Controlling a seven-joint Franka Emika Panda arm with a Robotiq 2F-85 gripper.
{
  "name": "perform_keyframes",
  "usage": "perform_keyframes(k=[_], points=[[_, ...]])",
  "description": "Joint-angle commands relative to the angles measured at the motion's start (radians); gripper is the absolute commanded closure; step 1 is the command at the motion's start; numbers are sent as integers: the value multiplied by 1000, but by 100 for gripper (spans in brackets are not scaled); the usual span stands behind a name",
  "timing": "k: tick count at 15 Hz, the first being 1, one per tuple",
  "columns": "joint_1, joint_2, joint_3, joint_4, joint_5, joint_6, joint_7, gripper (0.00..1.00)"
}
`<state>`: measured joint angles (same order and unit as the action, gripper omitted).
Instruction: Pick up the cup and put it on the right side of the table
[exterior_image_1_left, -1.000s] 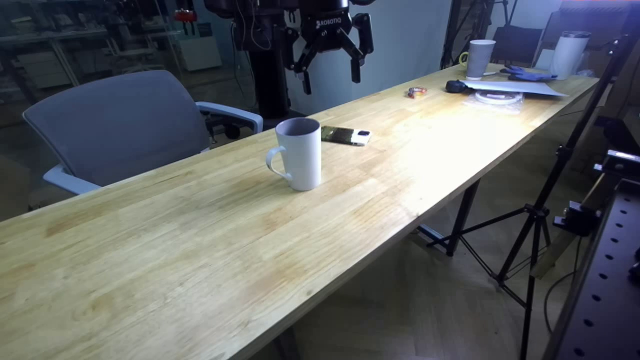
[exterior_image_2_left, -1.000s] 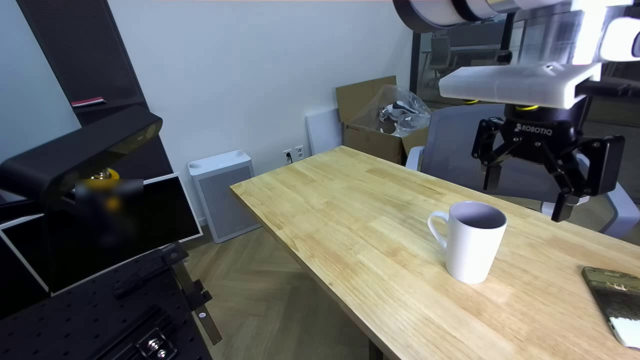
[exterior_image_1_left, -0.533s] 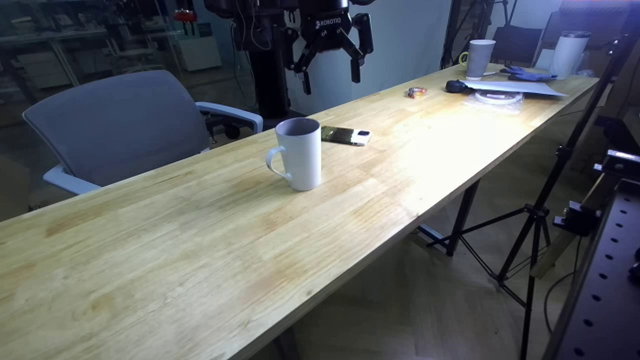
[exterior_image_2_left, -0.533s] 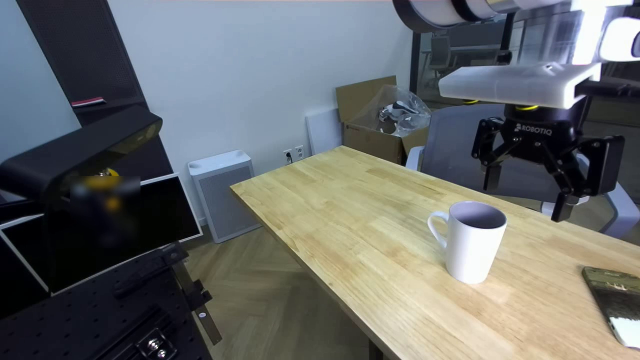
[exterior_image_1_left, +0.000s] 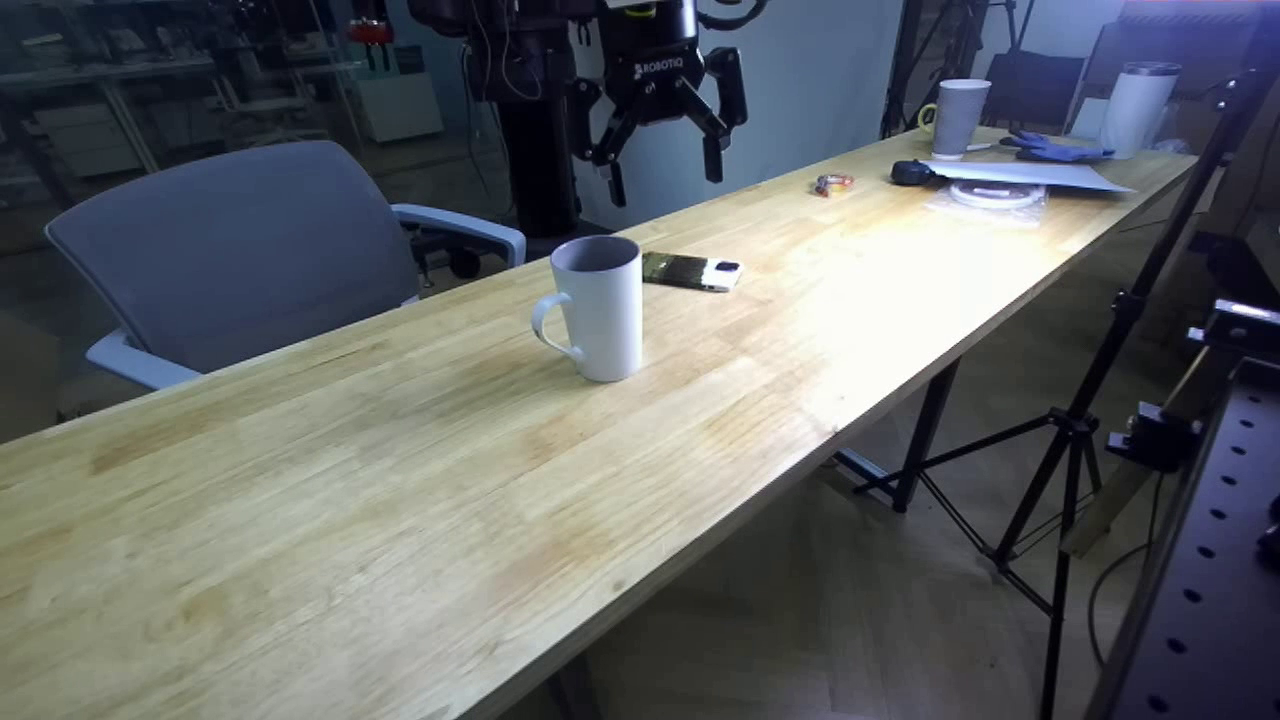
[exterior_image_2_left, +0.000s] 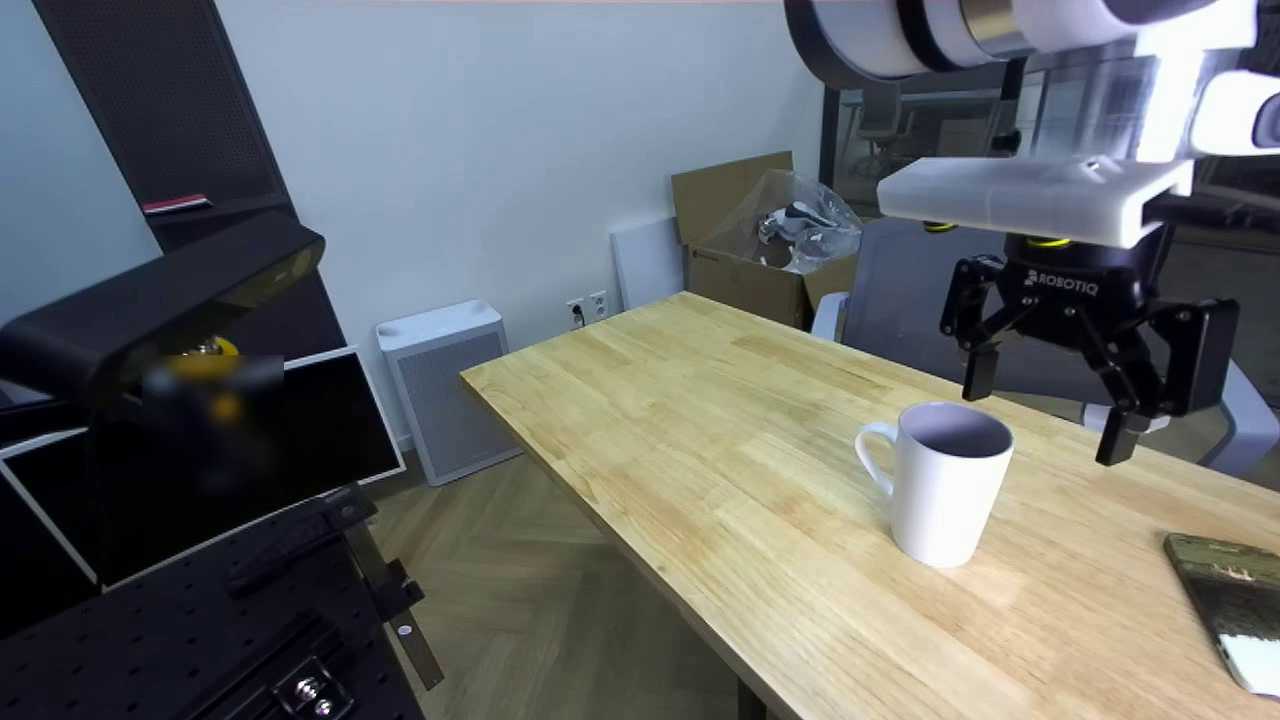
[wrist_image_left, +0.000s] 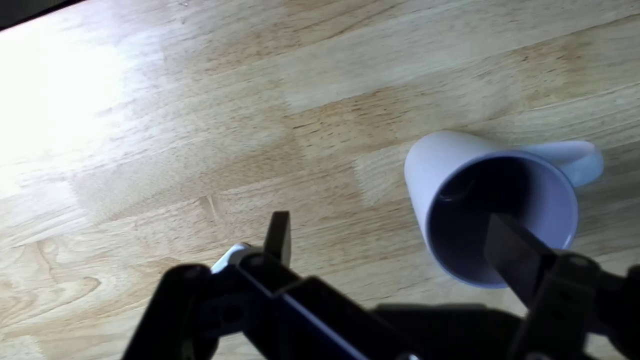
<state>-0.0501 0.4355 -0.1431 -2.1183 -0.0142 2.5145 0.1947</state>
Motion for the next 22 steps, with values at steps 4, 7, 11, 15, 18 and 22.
perform_keyframes(k=[4, 7, 11, 15, 18, 22], points=[[-18, 104, 20, 89, 53, 54, 5, 0], [-15, 137, 23, 112, 68, 83, 6, 0], [-7, 174, 26, 144, 73, 85, 12, 0], [5, 200, 26, 168, 69, 81, 23, 0], [12, 220, 29, 184, 68, 78, 27, 0], [17, 244, 29, 203, 69, 77, 29, 0]])
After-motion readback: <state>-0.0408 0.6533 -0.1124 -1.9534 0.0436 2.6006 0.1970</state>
